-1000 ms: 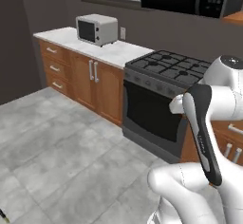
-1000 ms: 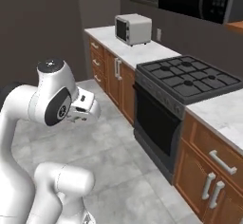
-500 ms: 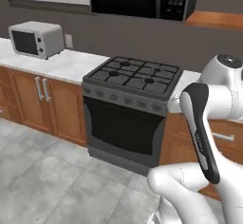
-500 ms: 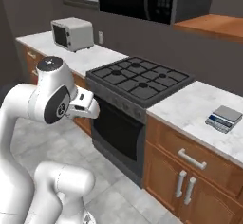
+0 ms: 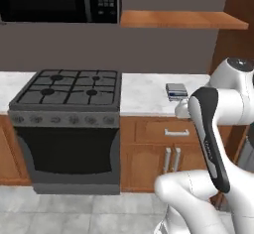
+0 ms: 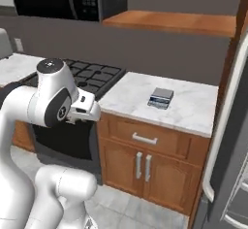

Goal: Take the fish from the fridge and place it on the digital scale on the counter by the fridge. Wait a few seconds for a reading, then move it to the plate on the dining counter.

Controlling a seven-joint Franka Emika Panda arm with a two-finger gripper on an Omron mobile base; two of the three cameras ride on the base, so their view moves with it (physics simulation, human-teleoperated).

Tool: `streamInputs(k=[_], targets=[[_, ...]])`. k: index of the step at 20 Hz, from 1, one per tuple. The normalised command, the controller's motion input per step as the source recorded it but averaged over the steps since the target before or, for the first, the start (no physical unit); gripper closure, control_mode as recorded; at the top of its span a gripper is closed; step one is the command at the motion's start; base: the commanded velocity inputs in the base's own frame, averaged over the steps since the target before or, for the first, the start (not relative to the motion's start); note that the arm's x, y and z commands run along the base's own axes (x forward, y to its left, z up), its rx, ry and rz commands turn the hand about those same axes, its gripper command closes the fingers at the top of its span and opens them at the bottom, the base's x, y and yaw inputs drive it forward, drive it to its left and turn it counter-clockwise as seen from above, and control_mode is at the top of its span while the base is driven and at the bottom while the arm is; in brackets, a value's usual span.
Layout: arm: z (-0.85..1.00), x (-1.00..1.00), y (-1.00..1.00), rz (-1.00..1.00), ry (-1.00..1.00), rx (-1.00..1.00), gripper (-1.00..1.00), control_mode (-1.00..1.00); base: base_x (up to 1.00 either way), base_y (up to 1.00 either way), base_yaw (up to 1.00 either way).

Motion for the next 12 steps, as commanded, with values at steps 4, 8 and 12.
streamInputs(k=[4, 8, 12], targets=[[0.00, 0.00, 0.00, 0.00, 0.00, 0.00, 1.00, 1.00, 0.60, 0.03, -0.61], [0.00, 0.00, 0.00, 0.00, 0.00, 0.00, 1.00, 1.00, 0.86, 0.13, -0.51], [0.00, 0.00, 0.00, 0.00, 0.00, 0.00, 1.00, 1.00, 0.99, 0.19, -0.44]])
